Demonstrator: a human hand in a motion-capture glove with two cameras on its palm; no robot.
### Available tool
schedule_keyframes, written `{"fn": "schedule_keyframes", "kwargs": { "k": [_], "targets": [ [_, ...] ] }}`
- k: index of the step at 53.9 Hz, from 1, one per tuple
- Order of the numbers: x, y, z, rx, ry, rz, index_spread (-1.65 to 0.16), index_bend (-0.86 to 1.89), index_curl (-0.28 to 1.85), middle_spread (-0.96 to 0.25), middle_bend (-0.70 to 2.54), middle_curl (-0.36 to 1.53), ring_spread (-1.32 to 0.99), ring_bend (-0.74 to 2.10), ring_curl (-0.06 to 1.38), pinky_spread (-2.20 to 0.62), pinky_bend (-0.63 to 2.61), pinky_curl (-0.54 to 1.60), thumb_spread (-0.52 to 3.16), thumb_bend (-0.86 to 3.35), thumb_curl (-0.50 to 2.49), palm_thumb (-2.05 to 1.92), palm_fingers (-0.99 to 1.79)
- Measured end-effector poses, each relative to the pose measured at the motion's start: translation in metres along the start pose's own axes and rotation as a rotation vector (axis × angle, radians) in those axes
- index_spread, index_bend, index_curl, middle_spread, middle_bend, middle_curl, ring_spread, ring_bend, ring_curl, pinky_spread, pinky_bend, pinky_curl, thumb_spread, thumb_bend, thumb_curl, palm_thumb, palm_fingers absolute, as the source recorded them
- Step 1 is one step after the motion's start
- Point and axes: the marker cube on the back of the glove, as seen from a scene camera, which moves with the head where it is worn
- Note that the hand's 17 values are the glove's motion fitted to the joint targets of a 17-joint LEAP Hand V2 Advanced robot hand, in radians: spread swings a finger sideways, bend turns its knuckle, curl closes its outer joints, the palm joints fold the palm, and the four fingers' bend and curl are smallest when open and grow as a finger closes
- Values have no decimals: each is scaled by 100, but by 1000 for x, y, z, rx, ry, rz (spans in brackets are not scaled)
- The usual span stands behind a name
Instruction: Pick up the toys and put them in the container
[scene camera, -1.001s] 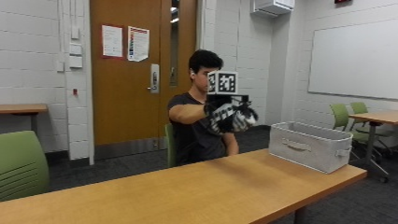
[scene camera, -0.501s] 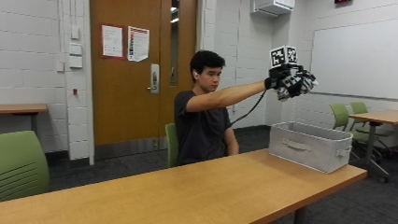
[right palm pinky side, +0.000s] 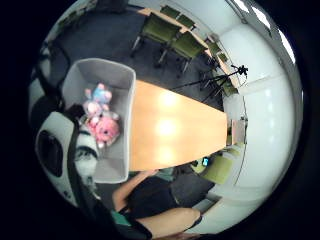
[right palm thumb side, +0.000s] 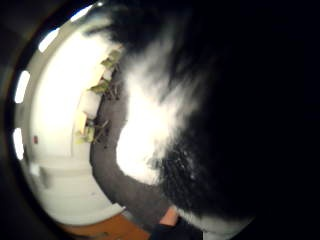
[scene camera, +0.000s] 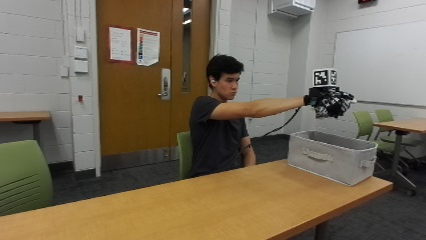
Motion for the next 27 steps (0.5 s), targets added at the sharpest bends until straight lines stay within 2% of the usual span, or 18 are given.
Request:
{"fn": "schedule_keyframes", "kwargs": {
  "k": [3,5,8,10,15,19,24,27],
  "targets": [
    [-2,0,8,-45,6,10,-33,-3,-3,-33,131,68,-36,170,48,-41,137,38,70,13,101,69,51],
    [-2,0,12,-71,-8,28,-32,-9,-4,-31,120,64,-36,167,47,-40,148,41,80,6,95,59,37],
    [-4,2,14,-87,-79,5,-30,1,2,-17,87,57,-28,156,46,-33,163,47,92,-13,81,28,-12],
    [-2,5,15,-71,-97,-36,-29,3,1,-12,80,53,-25,150,43,-30,166,46,95,-15,75,14,-18],
    [-18,24,12,-11,-108,-278,-28,4,2,-2,69,47,-18,140,36,-22,165,43,97,-13,63,-9,-19],
    [-18,27,8,-2,-161,-164,-28,10,5,2,62,45,-14,134,33,-19,160,41,99,-12,55,-13,-15],
    [-56,59,-2,1,-191,-356,-30,12,8,3,56,43,-12,127,30,-16,154,39,101,-11,47,-13,-11],
    [-38,70,-2,-4,-168,-344,-31,23,13,0,53,42,-14,115,27,-16,146,36,103,-10,43,-13,-8]
  ]
}}
